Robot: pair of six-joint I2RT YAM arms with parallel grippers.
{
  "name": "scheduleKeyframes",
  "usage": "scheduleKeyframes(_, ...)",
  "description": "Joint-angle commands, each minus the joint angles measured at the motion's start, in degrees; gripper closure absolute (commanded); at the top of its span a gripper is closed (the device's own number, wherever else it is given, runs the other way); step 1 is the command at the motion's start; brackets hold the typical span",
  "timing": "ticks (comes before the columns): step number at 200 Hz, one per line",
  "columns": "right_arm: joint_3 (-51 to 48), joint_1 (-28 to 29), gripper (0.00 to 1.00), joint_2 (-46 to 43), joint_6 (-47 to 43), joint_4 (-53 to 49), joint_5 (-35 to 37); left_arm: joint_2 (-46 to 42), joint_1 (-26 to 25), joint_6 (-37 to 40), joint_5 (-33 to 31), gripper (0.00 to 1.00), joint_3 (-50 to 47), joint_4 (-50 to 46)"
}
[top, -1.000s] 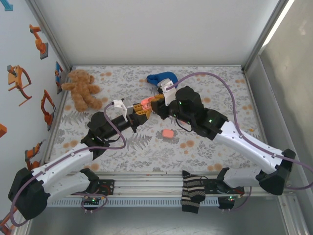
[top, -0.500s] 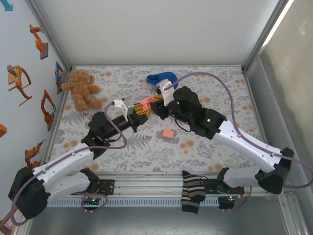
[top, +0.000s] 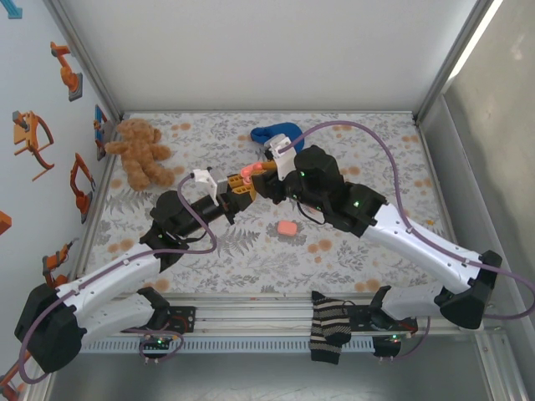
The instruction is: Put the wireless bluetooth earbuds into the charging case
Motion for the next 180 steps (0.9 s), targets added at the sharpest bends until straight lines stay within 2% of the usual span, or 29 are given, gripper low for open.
scheduleKeyframes(1,2.46,0.74,0.61,-0.4,0.87,-0.91,-0.64,0.13,-0.55,-0.41,0.86,1.0,1.0,3.41)
scheduleKeyframes(50,4.18,0.71,0.5,-1.58,1.55,-1.34,0.11,0.09,-0.55,-0.5,0.94,1.0,0.75,3.41)
scheduleKeyframes(129,6.37,0.72,0.47,-2.16,1.96,-3.01,2.11,0.1,-0.58,-0.29,1.25,1.0,0.75,2.89)
scheduleKeyframes(170,8.37,0.32,0.27,-2.37,0.75,-8.27,0.09,0.03,-0.55,0.03,1.24,1.0,0.68,2.75)
scheduleKeyframes(180,8.09,-0.18,0.25,-2.47,0.47,-9.27,-1.0,0.09,-0.59,0.03,1.28,1.0,0.84,2.81)
